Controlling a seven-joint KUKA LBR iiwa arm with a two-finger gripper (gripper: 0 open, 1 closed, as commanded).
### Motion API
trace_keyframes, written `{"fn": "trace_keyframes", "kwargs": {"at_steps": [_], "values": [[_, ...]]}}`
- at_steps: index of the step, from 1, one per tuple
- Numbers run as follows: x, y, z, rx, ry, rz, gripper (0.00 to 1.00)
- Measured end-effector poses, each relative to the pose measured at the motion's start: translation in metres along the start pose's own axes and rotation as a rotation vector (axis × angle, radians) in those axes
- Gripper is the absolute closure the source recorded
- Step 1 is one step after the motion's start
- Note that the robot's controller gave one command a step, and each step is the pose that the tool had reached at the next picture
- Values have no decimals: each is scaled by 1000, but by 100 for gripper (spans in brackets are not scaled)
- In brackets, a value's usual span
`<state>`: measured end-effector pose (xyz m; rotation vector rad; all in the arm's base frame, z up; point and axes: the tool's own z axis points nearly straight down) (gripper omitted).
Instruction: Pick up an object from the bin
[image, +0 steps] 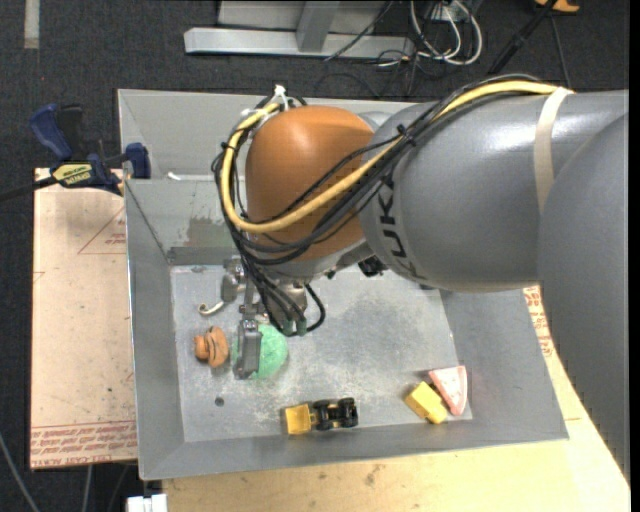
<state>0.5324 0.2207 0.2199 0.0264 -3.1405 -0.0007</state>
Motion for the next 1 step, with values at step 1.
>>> {"fn": "trace_keyframes", "kwargs": {"at_steps": [1], "values": [[-10, -23, 16, -5, -16, -64, 0]]}}
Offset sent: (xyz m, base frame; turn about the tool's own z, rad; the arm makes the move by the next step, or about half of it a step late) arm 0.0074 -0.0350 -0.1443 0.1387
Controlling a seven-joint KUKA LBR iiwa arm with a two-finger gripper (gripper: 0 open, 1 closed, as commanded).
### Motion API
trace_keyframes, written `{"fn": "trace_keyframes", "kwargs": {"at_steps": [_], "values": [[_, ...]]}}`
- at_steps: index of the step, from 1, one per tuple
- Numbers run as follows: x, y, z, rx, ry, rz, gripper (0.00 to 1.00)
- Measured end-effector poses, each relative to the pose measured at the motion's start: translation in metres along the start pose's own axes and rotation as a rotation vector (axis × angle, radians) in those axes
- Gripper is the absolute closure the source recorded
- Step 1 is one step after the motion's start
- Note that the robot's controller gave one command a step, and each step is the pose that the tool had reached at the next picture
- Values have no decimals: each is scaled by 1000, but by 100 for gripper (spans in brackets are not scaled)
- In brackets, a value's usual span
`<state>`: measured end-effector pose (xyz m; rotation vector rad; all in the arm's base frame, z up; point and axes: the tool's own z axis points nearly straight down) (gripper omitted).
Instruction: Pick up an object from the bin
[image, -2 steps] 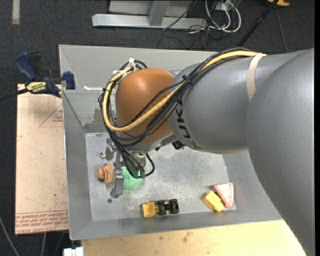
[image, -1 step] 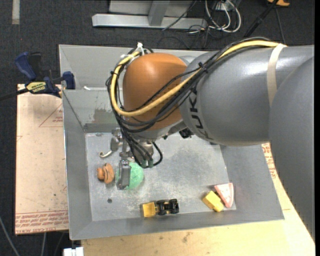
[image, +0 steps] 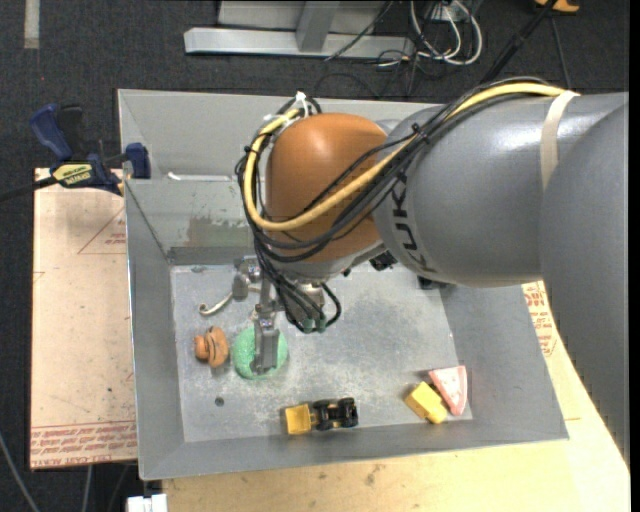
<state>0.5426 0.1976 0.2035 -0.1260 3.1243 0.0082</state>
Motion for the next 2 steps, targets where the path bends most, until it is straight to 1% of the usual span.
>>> {"fn": "trace_keyframes", "kwargs": {"at_steps": [1, 2], "values": [[3, -9, 65, 3, 10, 54, 0], [-17, -92, 128, -3, 6, -197, 100]]}}
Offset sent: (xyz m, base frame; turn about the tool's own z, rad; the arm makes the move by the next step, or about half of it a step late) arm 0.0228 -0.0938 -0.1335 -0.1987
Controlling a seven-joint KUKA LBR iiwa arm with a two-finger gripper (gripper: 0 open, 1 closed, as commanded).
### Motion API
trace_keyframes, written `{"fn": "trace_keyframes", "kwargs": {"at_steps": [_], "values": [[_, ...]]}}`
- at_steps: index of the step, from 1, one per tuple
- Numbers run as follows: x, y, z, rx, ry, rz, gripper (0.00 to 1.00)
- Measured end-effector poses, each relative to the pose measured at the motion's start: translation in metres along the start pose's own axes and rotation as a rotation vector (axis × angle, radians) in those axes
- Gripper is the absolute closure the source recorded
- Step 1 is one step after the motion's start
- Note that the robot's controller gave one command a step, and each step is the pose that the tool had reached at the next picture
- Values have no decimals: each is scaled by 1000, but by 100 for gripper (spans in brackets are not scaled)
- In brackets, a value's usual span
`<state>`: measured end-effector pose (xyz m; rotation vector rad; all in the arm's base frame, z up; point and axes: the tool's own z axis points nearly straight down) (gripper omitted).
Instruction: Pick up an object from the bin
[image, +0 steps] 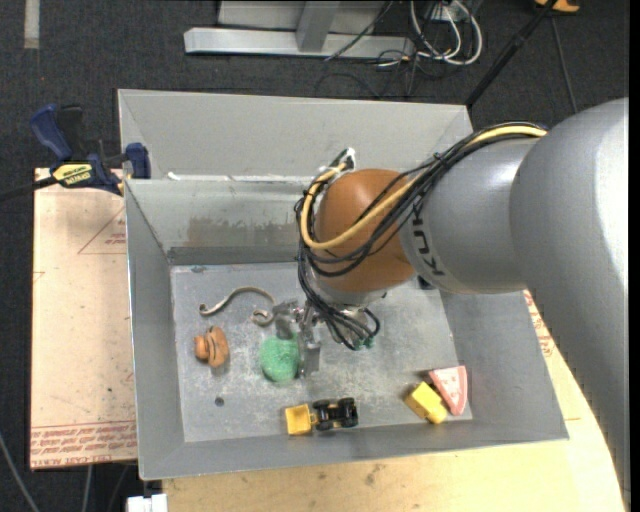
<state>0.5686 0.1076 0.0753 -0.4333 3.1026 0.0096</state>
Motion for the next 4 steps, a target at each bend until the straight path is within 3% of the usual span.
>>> {"fn": "trace_keyframes", "kwargs": {"at_steps": [1, 2, 3, 4], "values": [[0, 0, 0, 0, 0, 0, 100], [17, 1, -28, 1, 11, -6, 100], [11, -4, -89, 3, 10, -9, 100], [-9, -35, -123, 6, 0, 37, 100]]}}
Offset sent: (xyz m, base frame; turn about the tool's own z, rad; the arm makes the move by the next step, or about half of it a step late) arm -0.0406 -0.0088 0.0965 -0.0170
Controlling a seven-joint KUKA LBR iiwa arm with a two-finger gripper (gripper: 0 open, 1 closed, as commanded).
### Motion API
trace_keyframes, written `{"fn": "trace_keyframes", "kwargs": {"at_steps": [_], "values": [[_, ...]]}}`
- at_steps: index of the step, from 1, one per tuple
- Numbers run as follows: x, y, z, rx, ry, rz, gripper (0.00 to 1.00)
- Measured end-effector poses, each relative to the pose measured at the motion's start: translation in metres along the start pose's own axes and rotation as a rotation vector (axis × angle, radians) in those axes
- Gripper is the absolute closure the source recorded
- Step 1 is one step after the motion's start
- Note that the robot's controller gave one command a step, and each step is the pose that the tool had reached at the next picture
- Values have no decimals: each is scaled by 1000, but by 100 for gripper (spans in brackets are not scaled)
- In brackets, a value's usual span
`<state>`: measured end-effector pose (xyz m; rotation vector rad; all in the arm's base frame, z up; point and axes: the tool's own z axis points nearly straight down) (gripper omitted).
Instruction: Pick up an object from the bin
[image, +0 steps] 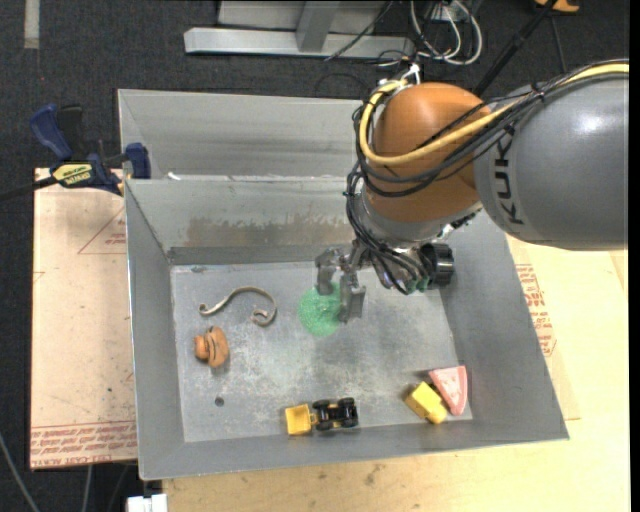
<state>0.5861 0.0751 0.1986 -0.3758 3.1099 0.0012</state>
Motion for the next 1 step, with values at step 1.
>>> {"fn": "trace_keyframes", "kwargs": {"at_steps": [1], "values": [[4, 3, -2, 1, 5, -5, 100]]}}
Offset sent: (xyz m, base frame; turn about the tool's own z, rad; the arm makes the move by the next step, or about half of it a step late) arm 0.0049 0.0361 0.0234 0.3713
